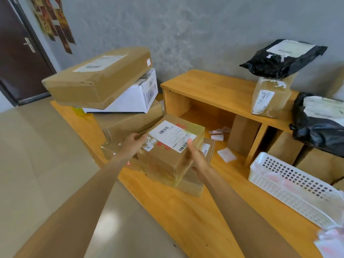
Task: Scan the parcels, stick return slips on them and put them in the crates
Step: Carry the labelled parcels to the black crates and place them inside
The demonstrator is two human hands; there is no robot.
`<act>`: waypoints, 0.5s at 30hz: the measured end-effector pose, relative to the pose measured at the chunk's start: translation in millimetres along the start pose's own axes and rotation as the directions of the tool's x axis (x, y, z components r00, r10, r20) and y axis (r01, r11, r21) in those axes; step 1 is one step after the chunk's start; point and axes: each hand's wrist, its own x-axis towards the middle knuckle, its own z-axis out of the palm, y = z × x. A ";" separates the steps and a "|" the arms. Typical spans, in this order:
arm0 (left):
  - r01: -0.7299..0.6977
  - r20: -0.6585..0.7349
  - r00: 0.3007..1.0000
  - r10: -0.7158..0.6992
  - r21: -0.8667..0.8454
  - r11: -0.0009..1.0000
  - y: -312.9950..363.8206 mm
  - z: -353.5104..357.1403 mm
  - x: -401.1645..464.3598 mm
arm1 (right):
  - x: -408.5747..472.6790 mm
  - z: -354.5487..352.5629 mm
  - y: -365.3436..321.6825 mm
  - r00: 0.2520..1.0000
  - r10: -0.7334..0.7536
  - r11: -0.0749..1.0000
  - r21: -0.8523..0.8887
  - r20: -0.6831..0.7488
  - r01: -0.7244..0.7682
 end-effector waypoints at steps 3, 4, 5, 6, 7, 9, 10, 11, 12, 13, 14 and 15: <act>0.030 0.059 0.998 -0.027 -0.063 0.998 -5.3 2.9 9.9 | 11.3 8.9 10.2 1.000 0.024 0.989 0.148 0.008 -0.025; 0.042 0.076 0.996 -0.036 -0.073 0.996 -7.3 4.7 12.4 | 12.2 10.4 12.4 0.999 0.032 0.984 0.177 0.000 -0.032; 0.045 0.091 0.995 -0.038 -0.083 0.996 -9.5 6.1 14.6 | 11.0 11.3 12.8 1.000 0.029 0.979 0.203 -0.005 -0.027; 0.040 0.112 0.993 -0.029 -0.093 0.995 -10.3 7.5 15.0 | 11.6 9.3 13.3 0.999 0.031 0.976 0.214 -0.019 -0.026; 0.031 0.135 0.991 -0.016 -0.113 0.993 -9.1 8.7 13.7 | 7.5 7.8 9.8 0.999 0.026 0.976 0.217 -0.044 -0.016; 0.006 0.186 0.982 0.019 -0.134 0.991 -5.0 9.4 8.9 | 0.9 -5.6 1.5 0.998 -0.001 0.971 0.237 -0.061 0.016; -0.002 0.213 0.977 0.032 -0.144 0.990 -1.0 9.7 5.8 | -1.4 -16.0 -3.5 0.998 -0.017 0.970 0.241 -0.059 0.031; -0.006 0.244 0.969 0.047 -0.168 0.986 4.2 10.6 3.1 | -4.7 -27.0 -9.6 0.998 -0.021 0.971 0.237 -0.061 0.035; -0.002 0.280 0.958 0.057 -0.190 0.982 9.5 11.5 1.5 | -8.1 -38.6 -16.0 0.998 -0.026 0.974 0.225 -0.055 0.038; -0.002 0.312 0.948 0.070 -0.211 0.977 15.2 11.4 0.3 | -11.8 -50.1 -22.5 0.998 -0.026 0.975 0.218 -0.052 0.037; -0.004 0.333 0.939 0.081 -0.224 0.975 20.2 11.1 1.6 | -15.6 -61.5 -29.1 0.999 -0.022 0.975 0.222 -0.028 0.028; -0.003 0.348 0.933 0.093 -0.251 0.968 24.8 10.4 4.4 | -20.6 -72.1 -36.5 1.000 -0.021 0.976 0.217 0.000 0.020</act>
